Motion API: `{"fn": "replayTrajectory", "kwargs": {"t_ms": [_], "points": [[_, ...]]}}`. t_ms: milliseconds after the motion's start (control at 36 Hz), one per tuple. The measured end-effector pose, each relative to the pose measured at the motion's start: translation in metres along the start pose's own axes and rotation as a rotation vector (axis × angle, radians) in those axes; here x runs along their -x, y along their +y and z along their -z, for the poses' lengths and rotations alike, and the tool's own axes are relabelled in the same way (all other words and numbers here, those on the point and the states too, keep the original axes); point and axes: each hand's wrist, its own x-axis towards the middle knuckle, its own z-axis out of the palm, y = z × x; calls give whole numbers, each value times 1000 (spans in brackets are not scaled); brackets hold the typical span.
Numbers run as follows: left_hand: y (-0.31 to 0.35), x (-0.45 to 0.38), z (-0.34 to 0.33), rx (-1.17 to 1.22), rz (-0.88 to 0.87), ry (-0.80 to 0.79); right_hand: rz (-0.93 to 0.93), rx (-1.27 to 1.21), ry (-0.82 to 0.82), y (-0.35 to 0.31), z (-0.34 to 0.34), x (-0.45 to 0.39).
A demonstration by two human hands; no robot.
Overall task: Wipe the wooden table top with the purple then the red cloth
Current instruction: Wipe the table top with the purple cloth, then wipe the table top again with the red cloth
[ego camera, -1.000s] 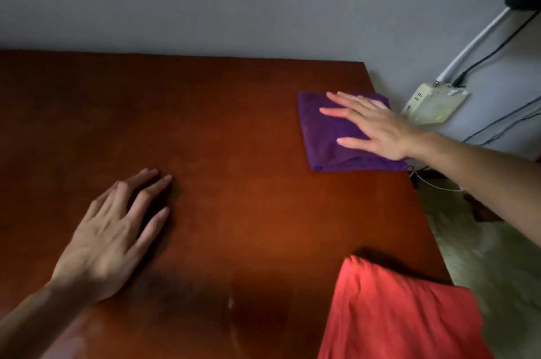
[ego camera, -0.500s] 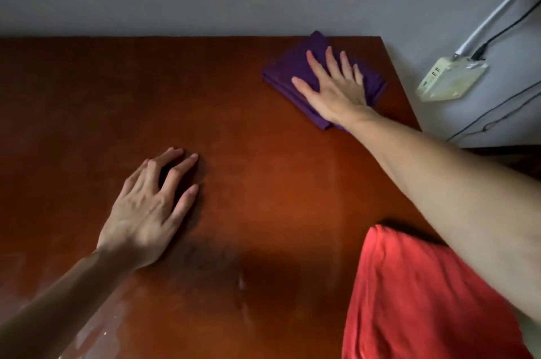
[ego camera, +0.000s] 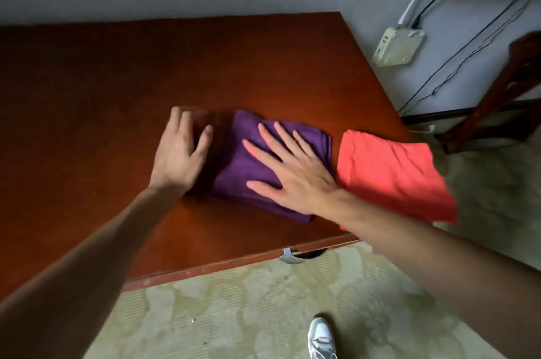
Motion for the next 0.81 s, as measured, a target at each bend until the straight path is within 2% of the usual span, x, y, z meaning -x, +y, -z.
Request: {"fn": "replayTrajectory", "kwargs": {"t_ms": [83,194,361,472,556,639,722,806], "points": [[21,27,3,65,-96,1,82,-9,-32,-12,3,23],[35,57,-3,81,-104,-30,114,-62,-47,-7,7,29],[35,77,-33,-93,-128,-218,130,-191,-15,10,8,13],[40,81,-37,-208,-97,-228,208,-222,-93,21,14,3],[49,87,-38,-297,-60,-215,170,-358,-124,32,31,13],[61,86,-34,-400,-40,-243,150,-260,4,64,53,46],[73,66,-24,-513,-58,-223,22,-192,100,110,66,93],[85,35,-20,-507,-100,-234,-95,-131,65,139,70,125]]}}
